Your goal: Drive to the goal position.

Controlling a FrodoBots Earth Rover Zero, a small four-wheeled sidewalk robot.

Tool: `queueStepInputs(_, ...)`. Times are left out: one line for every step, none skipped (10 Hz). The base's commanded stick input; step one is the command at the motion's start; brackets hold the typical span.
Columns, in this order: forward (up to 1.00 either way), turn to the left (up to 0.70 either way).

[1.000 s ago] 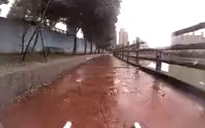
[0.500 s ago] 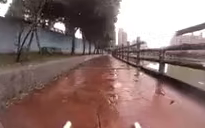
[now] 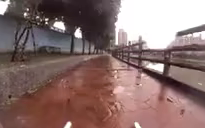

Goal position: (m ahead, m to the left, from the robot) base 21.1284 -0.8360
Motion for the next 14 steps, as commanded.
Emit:
queueStepInputs(0.5, 0.0)
queueStepInputs(0.5, 0.0)
queueStepInputs(0.5, 0.0)
queueStepInputs(0.5, 0.0)
queueStepInputs(0.5, 0.0)
queueStepInputs(0.5, 0.0)
queueStepInputs(0.5, 0.0)
queueStepInputs(0.5, 0.0)
queueStepInputs(0.5, 0.0)
queueStepInputs(0.5, 0.0)
queueStepInputs(0.5, 0.0)
queueStepInputs(0.5, 0.0)
queueStepInputs(0.5, 0.0)
queueStepInputs(0.5, 0.0)
